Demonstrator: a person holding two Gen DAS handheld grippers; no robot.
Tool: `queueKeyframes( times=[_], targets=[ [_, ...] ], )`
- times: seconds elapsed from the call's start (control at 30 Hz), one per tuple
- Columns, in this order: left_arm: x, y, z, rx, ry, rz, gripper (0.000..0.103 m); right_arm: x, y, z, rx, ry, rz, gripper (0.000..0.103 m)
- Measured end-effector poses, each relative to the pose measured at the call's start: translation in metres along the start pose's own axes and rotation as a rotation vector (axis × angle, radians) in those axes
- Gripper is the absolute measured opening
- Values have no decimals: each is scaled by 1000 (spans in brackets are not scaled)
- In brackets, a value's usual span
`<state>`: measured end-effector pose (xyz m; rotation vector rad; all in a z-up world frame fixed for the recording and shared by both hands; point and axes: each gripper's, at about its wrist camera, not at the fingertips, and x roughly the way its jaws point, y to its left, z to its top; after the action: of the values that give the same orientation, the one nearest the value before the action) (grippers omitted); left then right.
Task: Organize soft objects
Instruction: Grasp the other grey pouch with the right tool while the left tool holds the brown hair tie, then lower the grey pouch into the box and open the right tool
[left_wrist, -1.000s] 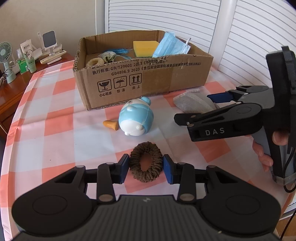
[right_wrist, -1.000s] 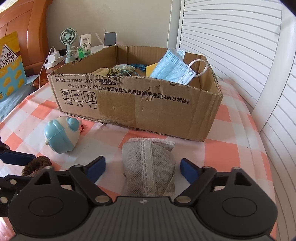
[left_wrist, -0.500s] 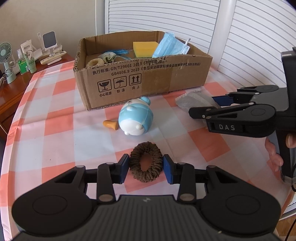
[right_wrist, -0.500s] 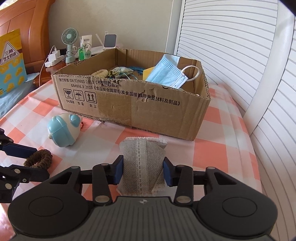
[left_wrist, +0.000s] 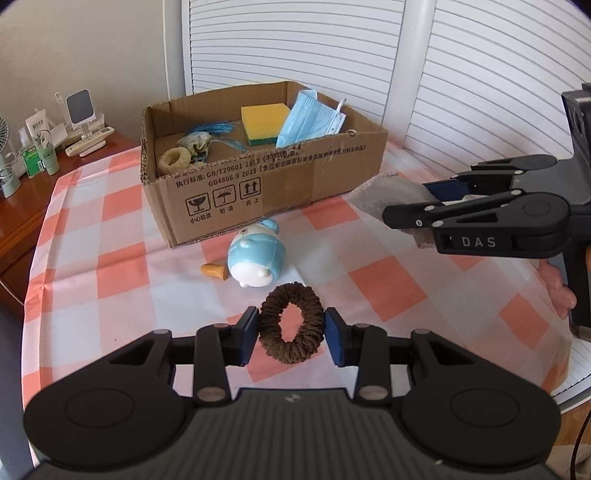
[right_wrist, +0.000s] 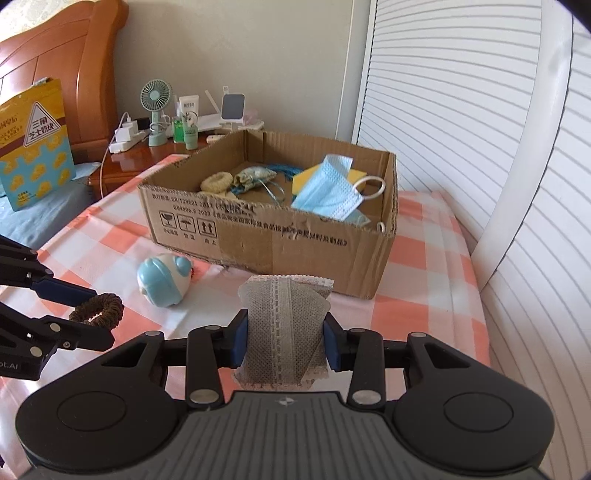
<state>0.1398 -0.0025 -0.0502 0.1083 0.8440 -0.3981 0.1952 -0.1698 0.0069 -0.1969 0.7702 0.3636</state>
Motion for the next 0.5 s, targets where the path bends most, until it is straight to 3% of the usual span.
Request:
queueKeyframes(
  times=[0.27, 0.5],
  targets=[
    [-20, 7, 11, 3, -33, -15, 37, -17, 4, 34, -37, -67, 29, 45],
    [-31, 18, 16, -12, -78, 9, 37, 3, 3, 86, -35, -109, 70, 45]
  ],
)
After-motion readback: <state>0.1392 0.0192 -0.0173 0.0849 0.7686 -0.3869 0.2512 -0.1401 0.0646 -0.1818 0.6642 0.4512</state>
